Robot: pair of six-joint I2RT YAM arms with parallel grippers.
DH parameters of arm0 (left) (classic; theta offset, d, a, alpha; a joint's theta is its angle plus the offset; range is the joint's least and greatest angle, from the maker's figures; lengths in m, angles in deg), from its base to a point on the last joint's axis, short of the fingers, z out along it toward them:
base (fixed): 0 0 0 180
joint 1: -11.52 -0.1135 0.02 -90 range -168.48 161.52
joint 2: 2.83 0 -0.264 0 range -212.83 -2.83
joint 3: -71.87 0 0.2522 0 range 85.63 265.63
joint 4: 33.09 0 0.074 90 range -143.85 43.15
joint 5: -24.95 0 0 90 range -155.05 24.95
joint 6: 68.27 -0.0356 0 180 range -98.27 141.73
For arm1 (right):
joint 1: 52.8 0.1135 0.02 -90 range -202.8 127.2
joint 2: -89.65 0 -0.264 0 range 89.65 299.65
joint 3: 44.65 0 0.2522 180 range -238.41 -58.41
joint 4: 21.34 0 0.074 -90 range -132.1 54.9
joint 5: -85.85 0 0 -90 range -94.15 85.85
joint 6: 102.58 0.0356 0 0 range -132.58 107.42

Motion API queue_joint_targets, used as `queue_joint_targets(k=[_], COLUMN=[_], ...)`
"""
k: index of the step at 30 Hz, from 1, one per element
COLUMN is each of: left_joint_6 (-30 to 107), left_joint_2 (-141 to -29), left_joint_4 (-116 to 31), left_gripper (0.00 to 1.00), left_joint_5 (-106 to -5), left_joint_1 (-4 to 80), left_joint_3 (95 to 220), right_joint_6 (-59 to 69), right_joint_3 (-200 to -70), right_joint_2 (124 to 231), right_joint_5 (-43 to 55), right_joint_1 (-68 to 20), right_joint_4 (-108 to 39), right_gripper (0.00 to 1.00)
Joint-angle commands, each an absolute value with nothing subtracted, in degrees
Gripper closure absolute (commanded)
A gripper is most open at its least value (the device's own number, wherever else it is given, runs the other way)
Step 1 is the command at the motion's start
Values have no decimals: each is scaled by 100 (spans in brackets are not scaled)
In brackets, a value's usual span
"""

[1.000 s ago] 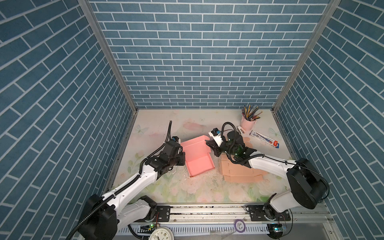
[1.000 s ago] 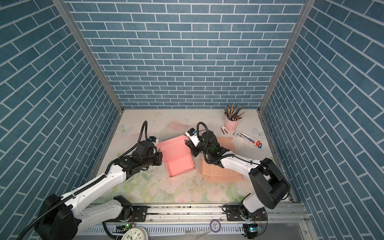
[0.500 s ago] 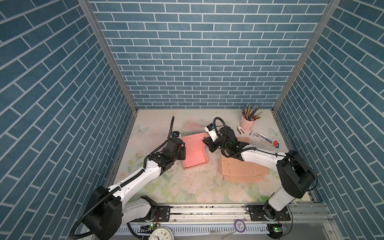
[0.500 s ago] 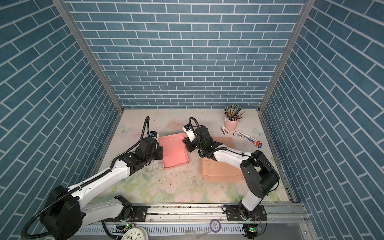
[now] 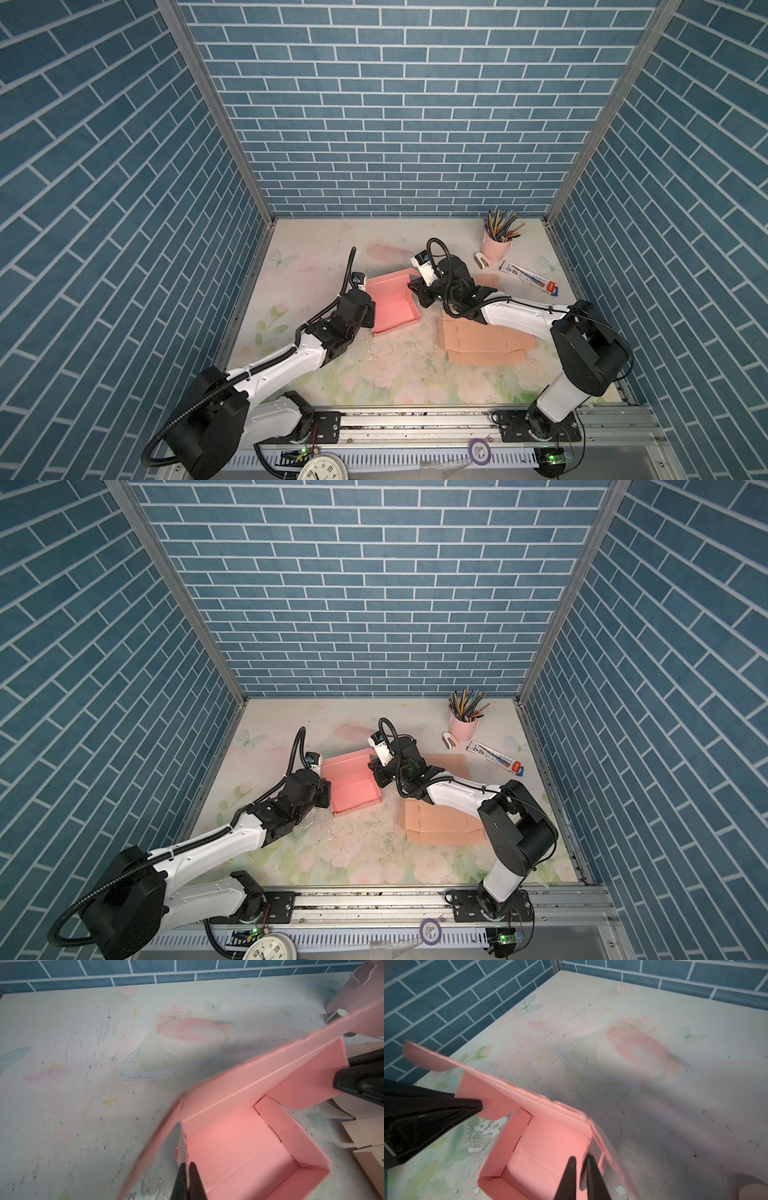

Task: Fold the paper box
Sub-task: 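Swing the raised pink lid over the box with the right gripper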

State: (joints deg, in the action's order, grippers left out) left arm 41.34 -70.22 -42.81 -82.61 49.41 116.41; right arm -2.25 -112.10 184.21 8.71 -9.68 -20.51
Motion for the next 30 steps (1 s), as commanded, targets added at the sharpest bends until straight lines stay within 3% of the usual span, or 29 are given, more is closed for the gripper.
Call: queue_joint_targets(k=[1,30], left_joint_6=[4156,4369], left_joint_2=[-6910,-6942], left_joint_4=[-3787,-1838], left_gripper=[97,98], left_joint_5=[-8509,-9510], left_joint_1=[5097,6094], left_joint_3=[11517,10091], right_joint_6=[-63,7], right_joint_3=[-11014,-10190], right_joint_2=[18135,17510], right_joint_5=[773,-124], right_joint_1=[-856,-240], right_joint_4=[-1973,-1946], right_gripper=[86,87])
